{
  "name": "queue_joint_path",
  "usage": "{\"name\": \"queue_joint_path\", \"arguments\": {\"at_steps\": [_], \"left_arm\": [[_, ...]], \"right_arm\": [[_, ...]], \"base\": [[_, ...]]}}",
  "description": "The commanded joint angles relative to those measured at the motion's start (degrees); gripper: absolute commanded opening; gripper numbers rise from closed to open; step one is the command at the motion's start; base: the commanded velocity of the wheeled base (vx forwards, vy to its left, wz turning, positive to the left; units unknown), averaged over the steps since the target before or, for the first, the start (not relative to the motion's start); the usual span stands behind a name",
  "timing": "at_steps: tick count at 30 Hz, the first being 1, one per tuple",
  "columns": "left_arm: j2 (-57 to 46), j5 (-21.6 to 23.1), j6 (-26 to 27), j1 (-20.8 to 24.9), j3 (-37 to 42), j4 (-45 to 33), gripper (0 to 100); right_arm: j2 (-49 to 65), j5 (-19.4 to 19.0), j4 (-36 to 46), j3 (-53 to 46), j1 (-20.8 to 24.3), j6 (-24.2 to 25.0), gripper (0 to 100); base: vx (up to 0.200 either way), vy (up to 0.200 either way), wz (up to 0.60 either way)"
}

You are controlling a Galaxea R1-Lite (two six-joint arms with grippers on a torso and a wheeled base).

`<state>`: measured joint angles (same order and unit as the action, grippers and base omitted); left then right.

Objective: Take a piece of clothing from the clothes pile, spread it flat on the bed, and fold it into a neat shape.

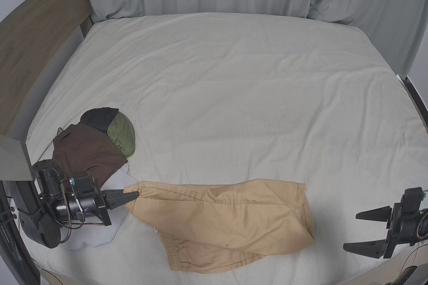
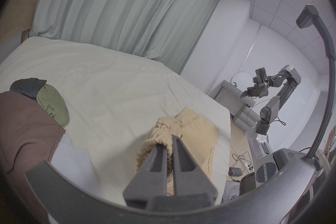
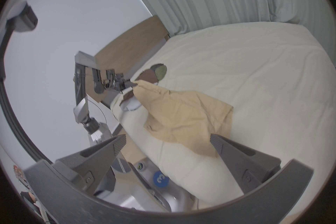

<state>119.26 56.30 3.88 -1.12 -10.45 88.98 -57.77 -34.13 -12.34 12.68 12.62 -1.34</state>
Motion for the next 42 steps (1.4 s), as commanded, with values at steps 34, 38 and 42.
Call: {"name": "queue_joint_path", "arguments": {"at_steps": [34, 38, 42], "left_arm": [[0.62, -0.22, 0.69, -0.99, -0.36, 0.05, 0], [0.62, -0.31, 0.69, -0.9, -0.36, 0.05, 0], [1.06, -0.31, 0.69, -0.9, -0.36, 0.05, 0]], "right_arm": [[-34.16, -3.66, -29.24, 2.97, -5.41, 23.31, 100], [-38.12, -0.93, -31.61, 2.61, -4.97, 23.49, 100], [-43.83, 0.3, -38.11, 0.24, -4.36, 25.34, 100]], "base": [[0.0, 0.0, 0.0], [0.0, 0.0, 0.0], [0.0, 0.0, 0.0]]}}
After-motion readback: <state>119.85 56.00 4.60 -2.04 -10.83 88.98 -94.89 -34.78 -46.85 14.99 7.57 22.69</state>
